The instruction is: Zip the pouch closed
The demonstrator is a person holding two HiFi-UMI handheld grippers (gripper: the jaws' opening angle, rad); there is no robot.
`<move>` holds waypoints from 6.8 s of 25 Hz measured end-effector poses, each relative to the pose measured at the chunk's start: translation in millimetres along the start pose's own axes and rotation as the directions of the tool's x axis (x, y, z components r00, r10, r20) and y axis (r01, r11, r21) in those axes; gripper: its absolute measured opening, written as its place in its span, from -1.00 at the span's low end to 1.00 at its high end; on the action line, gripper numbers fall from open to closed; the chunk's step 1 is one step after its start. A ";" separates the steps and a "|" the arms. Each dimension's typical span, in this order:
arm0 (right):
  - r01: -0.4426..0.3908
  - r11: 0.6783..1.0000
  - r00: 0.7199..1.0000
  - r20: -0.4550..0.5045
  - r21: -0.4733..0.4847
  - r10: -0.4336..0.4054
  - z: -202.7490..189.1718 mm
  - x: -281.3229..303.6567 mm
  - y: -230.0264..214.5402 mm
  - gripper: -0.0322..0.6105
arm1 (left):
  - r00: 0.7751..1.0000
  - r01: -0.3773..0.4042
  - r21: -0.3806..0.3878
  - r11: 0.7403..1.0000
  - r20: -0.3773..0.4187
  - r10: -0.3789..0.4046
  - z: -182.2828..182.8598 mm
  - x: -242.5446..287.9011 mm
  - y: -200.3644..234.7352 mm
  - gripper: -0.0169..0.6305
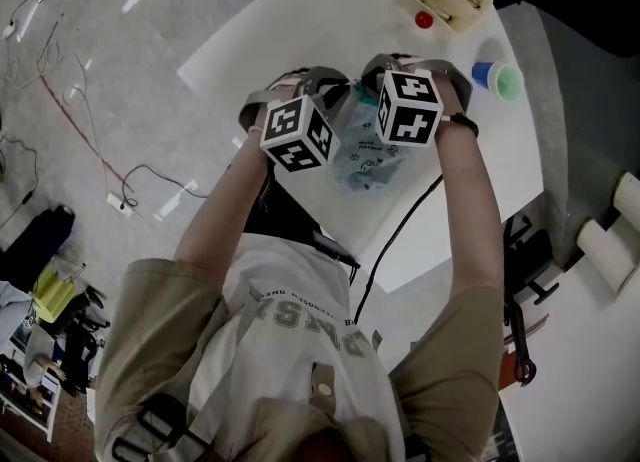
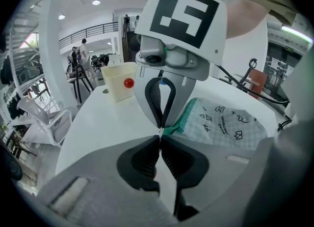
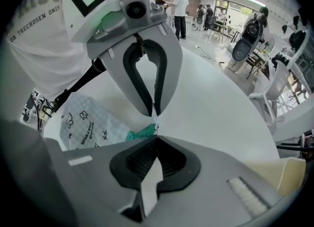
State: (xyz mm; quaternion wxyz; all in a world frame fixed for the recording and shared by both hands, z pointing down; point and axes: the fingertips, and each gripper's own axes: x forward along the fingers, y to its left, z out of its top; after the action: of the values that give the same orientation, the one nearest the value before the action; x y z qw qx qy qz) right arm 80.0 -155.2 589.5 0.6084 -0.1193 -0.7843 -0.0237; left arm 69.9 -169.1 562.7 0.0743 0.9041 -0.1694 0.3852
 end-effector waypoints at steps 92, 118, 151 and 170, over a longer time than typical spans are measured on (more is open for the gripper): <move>0.128 0.977 0.989 -0.092 0.170 -0.113 -68.9 -13.1 60.7 -0.90 | 0.999 0.006 -0.038 0.999 -0.047 -0.008 -4.7 -2.9 -23.0 -0.88; 0.132 0.961 0.988 -0.104 0.241 -0.110 -95.6 -14.8 77.8 -0.90 | 0.998 -0.009 -0.032 0.999 -0.061 0.007 -7.1 -1.9 -25.2 -0.88; 0.159 0.925 0.986 -0.100 0.345 -0.132 -124.9 -17.4 92.6 -0.90 | 0.995 -0.028 -0.032 0.999 -0.094 0.025 -23.9 -2.1 -21.1 -0.87; 0.190 0.910 0.982 -0.088 0.369 -0.169 -127.6 -13.0 90.9 -0.87 | 0.993 -0.018 -0.022 1.000 -0.114 0.016 -31.3 5.1 -21.3 -0.80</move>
State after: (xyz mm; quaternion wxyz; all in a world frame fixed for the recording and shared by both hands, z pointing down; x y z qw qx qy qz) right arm 223.7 -92.3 600.2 0.6361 0.0726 -0.7652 0.0677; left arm 59.9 -142.3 588.0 0.0910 0.8784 -0.1771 0.4345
